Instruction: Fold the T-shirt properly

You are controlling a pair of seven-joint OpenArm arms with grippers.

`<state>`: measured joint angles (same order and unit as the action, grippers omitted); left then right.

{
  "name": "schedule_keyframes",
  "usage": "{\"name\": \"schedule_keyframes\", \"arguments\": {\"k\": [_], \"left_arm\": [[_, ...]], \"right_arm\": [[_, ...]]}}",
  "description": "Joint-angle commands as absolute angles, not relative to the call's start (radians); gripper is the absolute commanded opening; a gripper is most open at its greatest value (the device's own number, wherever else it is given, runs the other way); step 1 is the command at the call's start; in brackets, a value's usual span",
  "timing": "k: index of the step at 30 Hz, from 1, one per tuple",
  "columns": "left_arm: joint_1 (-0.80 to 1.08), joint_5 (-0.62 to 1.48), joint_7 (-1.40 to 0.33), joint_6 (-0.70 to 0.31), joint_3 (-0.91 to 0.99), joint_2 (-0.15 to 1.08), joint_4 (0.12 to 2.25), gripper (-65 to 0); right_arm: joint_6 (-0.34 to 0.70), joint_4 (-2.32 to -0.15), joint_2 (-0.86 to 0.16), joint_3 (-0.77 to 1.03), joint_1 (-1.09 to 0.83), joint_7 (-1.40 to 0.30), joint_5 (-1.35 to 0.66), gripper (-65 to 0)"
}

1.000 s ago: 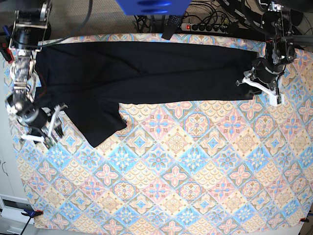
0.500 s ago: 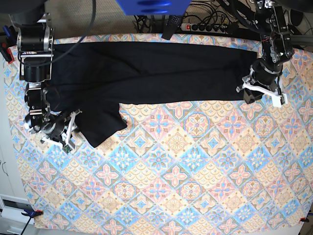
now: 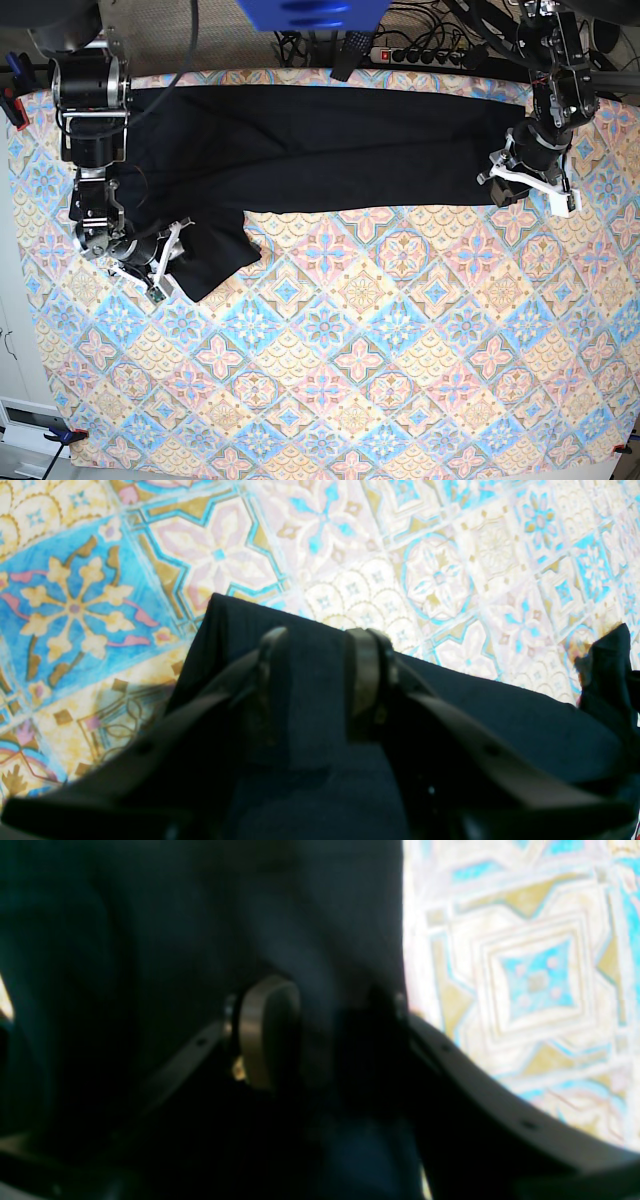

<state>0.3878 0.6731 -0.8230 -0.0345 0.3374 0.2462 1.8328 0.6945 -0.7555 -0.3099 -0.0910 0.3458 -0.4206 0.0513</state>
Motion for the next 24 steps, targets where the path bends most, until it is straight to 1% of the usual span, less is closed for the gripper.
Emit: {"name": "schedule_keyframes", "arguments": {"k": [1,5,8,10,15,24], "left_arm": [[0.384,0.677,-0.808,-0.042,0.341,0.254,1.851,-46.0],[0.384,0.677,-0.808,-0.044,0.343,0.254,1.851,-46.0],[0.384,0.677,-0.808,-0.044,0.341,0.254,1.851,-46.0],[0.384,0.677,-0.808,-0.044,0.34,0.254,1.851,-46.0],[0.386,0.677,-0.808,-0.045,0.34,0.254,1.851,-46.0],[0.386,0.677,-0.808,-0.045,0.34,0.255,1.851,-46.0]], "right_arm": [[0.698,-0.74,-0.312,-0.093,0.351,-0.444,0.068,-38.2],[0.698,-0.73,-0.314,-0.11,0.351,-0.435,0.068,-38.7],[0.698,-0.734,-0.314,-0.153,0.349,-0.415,0.062,-41.7],[0.698,-0.739,-0.314,-0.131,0.349,-0.395,0.061,-41.0],[0.698,-0.739,-0.315,0.005,0.349,-0.394,0.067,-38.1],[0.698,-0.739,-0.346,0.015,0.352,-0.387,0.07,-38.1]]}}
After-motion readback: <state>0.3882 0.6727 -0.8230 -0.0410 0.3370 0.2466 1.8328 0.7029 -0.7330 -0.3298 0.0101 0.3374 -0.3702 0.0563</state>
